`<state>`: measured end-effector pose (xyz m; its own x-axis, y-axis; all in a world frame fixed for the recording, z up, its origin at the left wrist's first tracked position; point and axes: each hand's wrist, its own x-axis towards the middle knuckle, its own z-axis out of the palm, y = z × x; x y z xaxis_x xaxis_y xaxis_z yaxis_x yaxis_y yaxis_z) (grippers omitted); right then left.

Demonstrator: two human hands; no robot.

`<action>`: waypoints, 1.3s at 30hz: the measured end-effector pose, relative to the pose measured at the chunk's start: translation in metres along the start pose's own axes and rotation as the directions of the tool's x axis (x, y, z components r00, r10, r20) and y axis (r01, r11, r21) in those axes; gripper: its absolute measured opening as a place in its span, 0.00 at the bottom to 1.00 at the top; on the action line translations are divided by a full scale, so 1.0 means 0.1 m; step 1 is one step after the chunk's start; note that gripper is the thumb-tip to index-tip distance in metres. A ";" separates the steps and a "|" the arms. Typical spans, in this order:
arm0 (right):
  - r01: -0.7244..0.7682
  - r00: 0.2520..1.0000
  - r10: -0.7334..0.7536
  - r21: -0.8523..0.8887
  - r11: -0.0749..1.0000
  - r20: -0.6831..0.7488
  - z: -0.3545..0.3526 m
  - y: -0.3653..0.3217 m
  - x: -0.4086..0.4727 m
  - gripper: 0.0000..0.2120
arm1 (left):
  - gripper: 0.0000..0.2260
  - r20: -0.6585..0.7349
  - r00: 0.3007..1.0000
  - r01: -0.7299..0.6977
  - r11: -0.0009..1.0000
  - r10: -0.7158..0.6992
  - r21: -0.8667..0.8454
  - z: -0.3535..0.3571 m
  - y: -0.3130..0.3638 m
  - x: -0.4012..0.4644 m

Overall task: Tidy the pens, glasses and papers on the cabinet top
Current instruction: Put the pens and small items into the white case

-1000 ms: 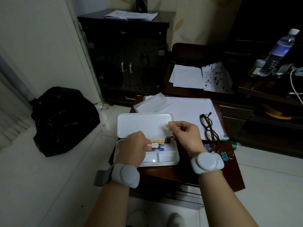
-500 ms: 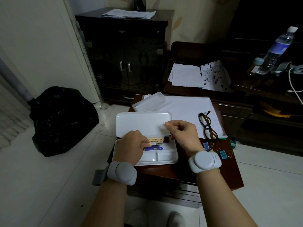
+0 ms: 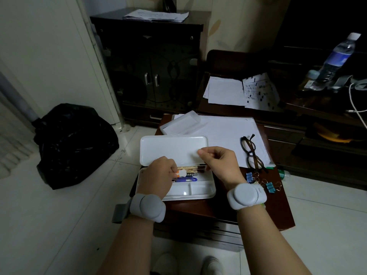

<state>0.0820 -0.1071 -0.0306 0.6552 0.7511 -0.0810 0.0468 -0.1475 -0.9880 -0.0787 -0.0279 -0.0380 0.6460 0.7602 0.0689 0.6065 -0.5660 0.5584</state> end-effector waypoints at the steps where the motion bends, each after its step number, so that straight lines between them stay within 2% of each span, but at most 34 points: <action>1: -0.002 1.000 0.002 -0.004 1.000 0.001 0.00 0.00 0.00 0.10 | 0.03 -0.001 1.000 -0.006 1.000 0.006 -0.005 0.00 0.00 0.00; 11: -0.007 1.000 0.007 -0.019 1.000 0.005 0.03 0.01 0.01 0.09 | 0.07 -0.041 0.999 -0.008 1.000 0.007 -0.011 -0.01 0.05 0.00; 16: -0.009 1.000 0.009 -0.050 0.999 -0.005 0.05 0.02 -0.01 0.07 | 0.04 -0.101 0.994 -0.048 0.998 0.043 -0.049 0.02 0.20 0.02; 20: 0.001 0.999 -0.010 -0.165 0.986 -0.054 -0.04 -0.02 -0.09 0.03 | 0.04 -0.174 0.984 -0.058 0.991 0.037 -0.117 0.07 0.34 0.03; 24: 0.007 0.979 -0.073 -0.334 0.943 -0.188 -0.27 -0.11 -0.26 0.06 | 0.04 -0.213 0.977 -0.066 0.972 0.017 -0.224 0.08 0.45 0.01; 28: -0.073 0.930 -0.117 -0.487 0.870 -0.349 -0.53 -0.11 -0.46 0.07 | 0.03 -0.232 0.973 -0.056 0.951 -0.017 -0.305 0.07 0.51 -0.03; 31: -0.183 0.893 -0.080 -0.521 0.834 -0.442 -0.67 0.03 -0.55 0.07 | 0.03 -0.222 0.975 -0.047 0.949 -0.025 -0.313 0.06 0.53 -0.09; 39: -0.314 0.894 0.037 -0.565 0.762 -0.447 -0.74 0.11 -0.63 0.12 | 0.03 -0.201 0.979 -0.029 0.934 -0.046 -0.355 0.08 0.54 -0.30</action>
<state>0.0964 -0.2036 -0.0266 0.9245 0.3779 -0.0498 0.2560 -0.7125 -0.6533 -0.0611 -0.0841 -0.0168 0.5112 0.8339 0.2078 0.3836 -0.4378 0.8131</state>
